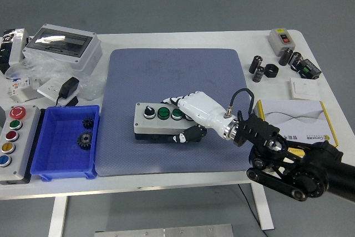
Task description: Pick up the button,place it on the desk,press the button,press the button
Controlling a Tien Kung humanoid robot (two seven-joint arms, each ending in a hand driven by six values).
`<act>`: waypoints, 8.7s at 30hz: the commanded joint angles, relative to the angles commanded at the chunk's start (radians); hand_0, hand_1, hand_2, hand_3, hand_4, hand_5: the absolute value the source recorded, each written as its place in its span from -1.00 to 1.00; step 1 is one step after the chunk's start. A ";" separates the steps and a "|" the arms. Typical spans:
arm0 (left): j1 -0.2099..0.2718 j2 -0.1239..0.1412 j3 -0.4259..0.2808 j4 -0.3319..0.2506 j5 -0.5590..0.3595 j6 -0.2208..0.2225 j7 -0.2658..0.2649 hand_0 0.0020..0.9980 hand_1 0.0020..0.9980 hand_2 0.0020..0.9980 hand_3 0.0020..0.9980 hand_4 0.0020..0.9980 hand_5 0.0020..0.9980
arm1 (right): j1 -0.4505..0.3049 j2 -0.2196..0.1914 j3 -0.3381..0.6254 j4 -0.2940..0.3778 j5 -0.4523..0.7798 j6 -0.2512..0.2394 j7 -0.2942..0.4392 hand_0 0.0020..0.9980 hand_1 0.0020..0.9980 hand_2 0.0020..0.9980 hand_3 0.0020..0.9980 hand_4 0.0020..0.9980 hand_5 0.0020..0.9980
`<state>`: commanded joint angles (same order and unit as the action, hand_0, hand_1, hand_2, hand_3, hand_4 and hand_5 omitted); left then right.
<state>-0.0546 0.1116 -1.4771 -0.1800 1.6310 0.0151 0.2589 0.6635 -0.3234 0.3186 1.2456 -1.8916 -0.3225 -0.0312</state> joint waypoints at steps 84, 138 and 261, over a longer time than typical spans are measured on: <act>-0.006 0.005 -0.018 0.000 0.033 -0.037 -0.025 0.21 0.19 0.05 0.21 0.29 -0.76 | -0.024 -0.206 0.110 0.189 0.575 0.313 0.008 0.92 0.93 1.00 1.00 0.63 -0.56; 0.005 0.007 -0.005 0.000 0.006 -0.031 -0.019 0.22 0.18 0.05 0.21 0.26 -0.80 | -0.009 -0.298 0.384 0.396 0.745 0.788 -0.441 -1.00 -0.64 -0.46 0.88 -0.49 -0.91; 0.032 0.021 -0.012 0.000 0.030 -0.021 -0.030 0.22 0.20 0.05 0.20 0.30 -0.71 | -0.524 0.038 1.081 0.304 0.805 0.010 0.316 0.55 0.52 0.54 0.57 0.59 0.18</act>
<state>-0.0222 0.1327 -1.4895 -0.1800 1.6612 -0.0060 0.2293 0.1399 -0.2854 1.3992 1.5496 -1.0866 -0.3121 0.2848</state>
